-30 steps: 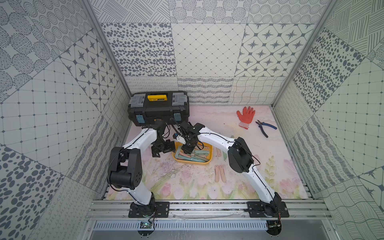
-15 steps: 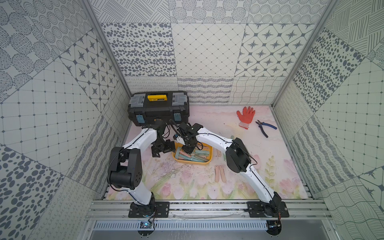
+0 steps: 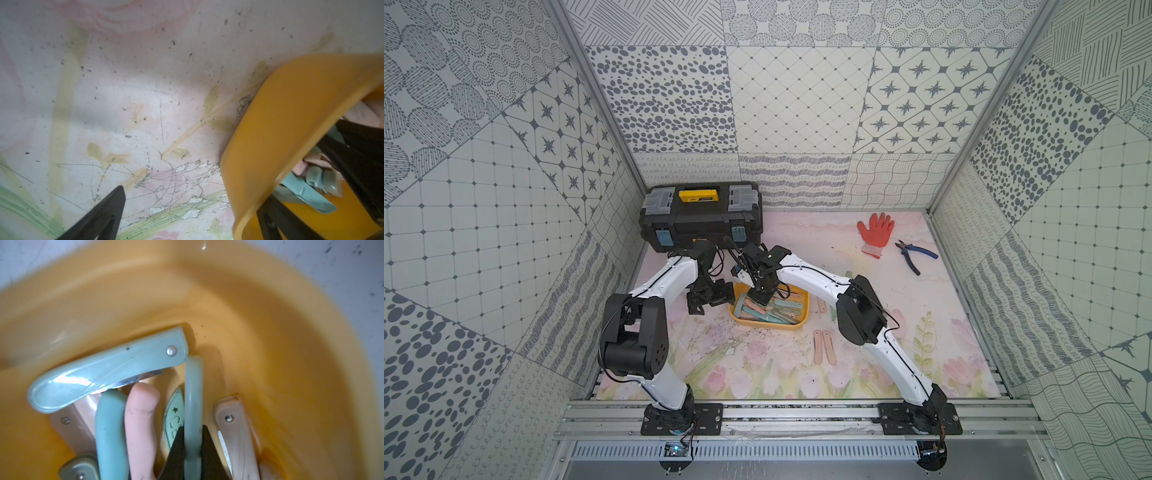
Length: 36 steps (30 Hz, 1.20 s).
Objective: Take the fruit knife out of the storage box
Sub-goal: Pick up the fruit knife from the storage box, then place the fruit knife at the center of the board.
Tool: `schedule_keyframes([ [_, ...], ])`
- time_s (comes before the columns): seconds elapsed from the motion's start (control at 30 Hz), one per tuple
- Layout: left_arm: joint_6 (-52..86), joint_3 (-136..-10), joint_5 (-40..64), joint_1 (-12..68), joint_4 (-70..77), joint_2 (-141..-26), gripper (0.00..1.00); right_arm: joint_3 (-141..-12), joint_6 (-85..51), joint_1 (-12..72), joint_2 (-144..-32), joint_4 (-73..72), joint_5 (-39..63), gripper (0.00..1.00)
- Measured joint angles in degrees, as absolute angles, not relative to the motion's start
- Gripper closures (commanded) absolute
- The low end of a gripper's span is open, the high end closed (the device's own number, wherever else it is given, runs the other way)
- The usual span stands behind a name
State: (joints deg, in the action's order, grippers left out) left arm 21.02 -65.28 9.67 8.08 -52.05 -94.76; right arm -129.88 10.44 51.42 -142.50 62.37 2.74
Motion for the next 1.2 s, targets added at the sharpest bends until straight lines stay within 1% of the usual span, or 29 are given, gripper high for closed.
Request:
schedule_keyframes([
  [0.23, 21.0, -65.3, 9.7, 8.1, -52.1, -94.8, 0.04, -129.7, 8.6, 51.4, -137.7, 62.5, 3.7, 0.93],
  [0.37, 21.0, -65.3, 9.7, 8.1, -52.1, -94.8, 0.04, -129.1, 6.9, 51.4, -131.7, 62.4, 4.3, 0.93],
  [0.43, 21.0, -65.3, 9.7, 8.1, -52.1, -94.8, 0.04, -125.7, 5.7, 51.4, -127.3, 61.2, 4.3, 0.93],
  [0.53, 21.0, -65.3, 9.7, 8.1, -52.1, -94.8, 0.04, -114.2, 2.9, 51.4, -117.4, 57.2, 4.4, 0.93],
  [0.73, 21.0, -65.3, 9.7, 8.1, -52.0, -94.8, 0.04, -84.3, -6.9, 49.8, -93.4, 47.1, 6.1, 0.92],
  [0.83, 21.0, -65.3, 9.7, 8.1, -52.0, -94.8, 0.04, -73.0, -12.2, 48.2, -83.4, 43.9, 5.9, 0.93],
  [1.07, 21.0, -65.3, 9.8, 8.1, -52.0, -94.8, 0.04, -51.7, -24.2, 41.5, -62.2, 40.8, 7.3, 0.93],
  [1.13, 21.0, -65.3, 9.8, 8.1, -52.0, -94.8, 0.04, -47.4, -27.0, 38.8, -58.1, 40.4, 8.7, 0.91],
  [1.2, 21.0, -65.3, 9.8, 8.1, -52.0, -94.8, 0.04, -42.9, -30.1, 35.7, -55.5, 39.1, 11.2, 0.91],
])
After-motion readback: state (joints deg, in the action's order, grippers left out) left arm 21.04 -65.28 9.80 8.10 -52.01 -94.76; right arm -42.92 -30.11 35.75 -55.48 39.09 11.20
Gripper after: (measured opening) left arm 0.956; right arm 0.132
